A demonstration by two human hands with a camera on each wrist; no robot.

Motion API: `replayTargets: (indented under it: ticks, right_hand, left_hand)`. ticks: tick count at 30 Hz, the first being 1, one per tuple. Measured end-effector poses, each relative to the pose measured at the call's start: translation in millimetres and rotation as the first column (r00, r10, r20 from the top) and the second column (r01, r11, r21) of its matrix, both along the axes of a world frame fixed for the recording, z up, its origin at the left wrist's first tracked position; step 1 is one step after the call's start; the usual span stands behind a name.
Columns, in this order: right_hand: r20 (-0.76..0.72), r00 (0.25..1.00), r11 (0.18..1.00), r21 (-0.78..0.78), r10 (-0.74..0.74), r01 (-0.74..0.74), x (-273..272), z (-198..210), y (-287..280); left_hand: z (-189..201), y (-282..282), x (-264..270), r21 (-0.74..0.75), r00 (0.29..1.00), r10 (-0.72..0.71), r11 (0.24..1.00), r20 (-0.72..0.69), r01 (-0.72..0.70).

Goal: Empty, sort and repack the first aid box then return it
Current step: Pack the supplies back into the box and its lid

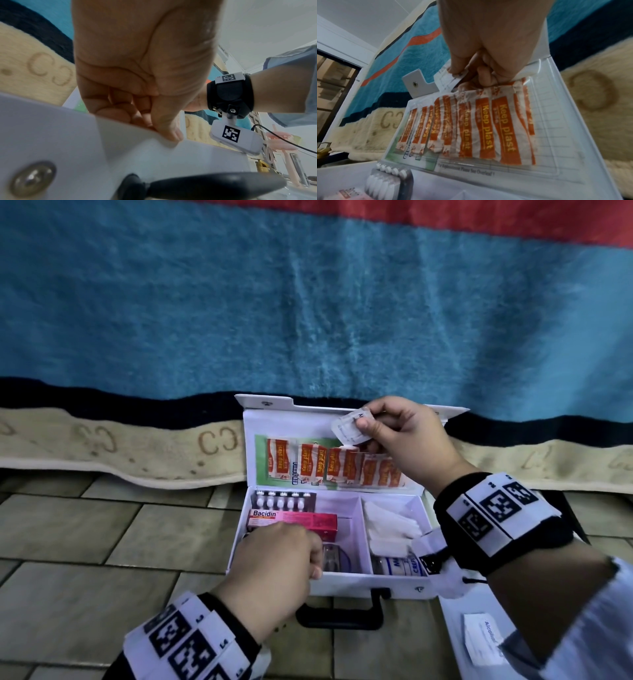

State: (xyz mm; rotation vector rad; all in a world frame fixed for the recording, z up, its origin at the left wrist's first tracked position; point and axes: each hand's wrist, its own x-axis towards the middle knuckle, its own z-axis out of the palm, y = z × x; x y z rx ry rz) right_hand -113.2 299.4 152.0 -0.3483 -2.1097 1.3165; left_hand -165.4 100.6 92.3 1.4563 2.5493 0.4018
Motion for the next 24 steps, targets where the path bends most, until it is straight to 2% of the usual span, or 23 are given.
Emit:
replayTargets:
  ticks: [10,15,18,24]
  right_hand:
    - [-0.006,0.998,0.998,0.022,-0.055,0.055,1.4,2.9,-0.9]
    - [0.040,0.998,0.992,0.121,-0.043,0.038,1.5,-0.5,-1.3]
    - [0.133,0.990,0.972,0.235,-0.043,0.010,3.2,0.6,-2.5]
    - [0.233,0.964,0.941,0.336,-0.131,0.047,3.7,6.4,-4.6]
  left_hand:
    - [0.4,0.4,-0.1,-0.001,1.000,0.003,1.000,0.009,-0.003]
    - [0.7,0.6,-0.2,-0.002,1.000,-0.007,1.000,0.002,0.007]
    - [0.1,0.6,-0.4,-0.006,1.000,0.002,1.000,0.011,-0.002]
    - [-1.8,0.4,-0.9,-0.007,1.000,0.009,1.000,0.018,-0.009]
